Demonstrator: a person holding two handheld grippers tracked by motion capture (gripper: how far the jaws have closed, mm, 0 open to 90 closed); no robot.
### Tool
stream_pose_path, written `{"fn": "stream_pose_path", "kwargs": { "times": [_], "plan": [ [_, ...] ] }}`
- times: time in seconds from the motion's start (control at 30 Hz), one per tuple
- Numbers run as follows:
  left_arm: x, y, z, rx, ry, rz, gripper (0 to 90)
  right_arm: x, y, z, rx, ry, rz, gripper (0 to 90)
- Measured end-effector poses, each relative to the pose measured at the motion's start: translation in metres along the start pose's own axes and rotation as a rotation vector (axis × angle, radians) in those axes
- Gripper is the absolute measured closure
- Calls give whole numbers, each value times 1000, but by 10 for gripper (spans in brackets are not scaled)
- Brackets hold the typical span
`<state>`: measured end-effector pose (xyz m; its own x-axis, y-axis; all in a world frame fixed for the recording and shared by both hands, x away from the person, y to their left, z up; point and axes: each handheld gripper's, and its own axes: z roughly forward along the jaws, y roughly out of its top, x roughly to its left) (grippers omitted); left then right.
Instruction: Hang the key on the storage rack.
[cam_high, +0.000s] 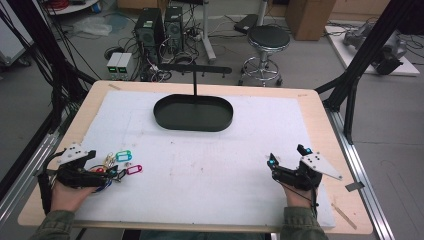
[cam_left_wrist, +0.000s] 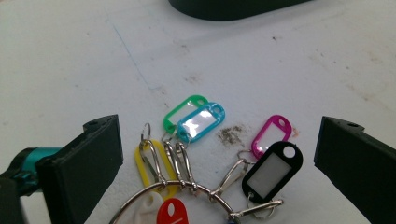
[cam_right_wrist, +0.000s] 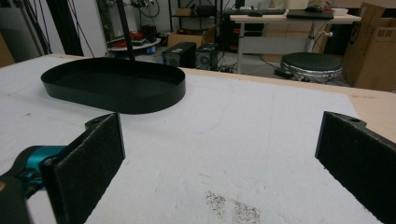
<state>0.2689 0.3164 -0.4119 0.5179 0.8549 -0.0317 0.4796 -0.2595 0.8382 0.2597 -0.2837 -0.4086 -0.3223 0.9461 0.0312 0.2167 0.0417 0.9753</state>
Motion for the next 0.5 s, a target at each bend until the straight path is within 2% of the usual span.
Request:
{"fn": "stream_pose_path", "kwargs": {
  "times": [0.2, 0.33, 0.4, 0.5],
  "plan": [
    [-5, 0, 4, 34, -20, 13, 17, 0, 0, 0, 1, -1, -2, 3],
    [-10, 0, 9, 68, -33, 38, 17, 0, 0, 0, 1, -3, -4, 3],
    [-14, -1, 13, 105, -37, 66, 17, 0, 0, 0, 0, -3, -2, 3],
    [-16, -1, 16, 126, -40, 76, 17, 0, 0, 1, 0, -2, -6, 3]
  ]
}}
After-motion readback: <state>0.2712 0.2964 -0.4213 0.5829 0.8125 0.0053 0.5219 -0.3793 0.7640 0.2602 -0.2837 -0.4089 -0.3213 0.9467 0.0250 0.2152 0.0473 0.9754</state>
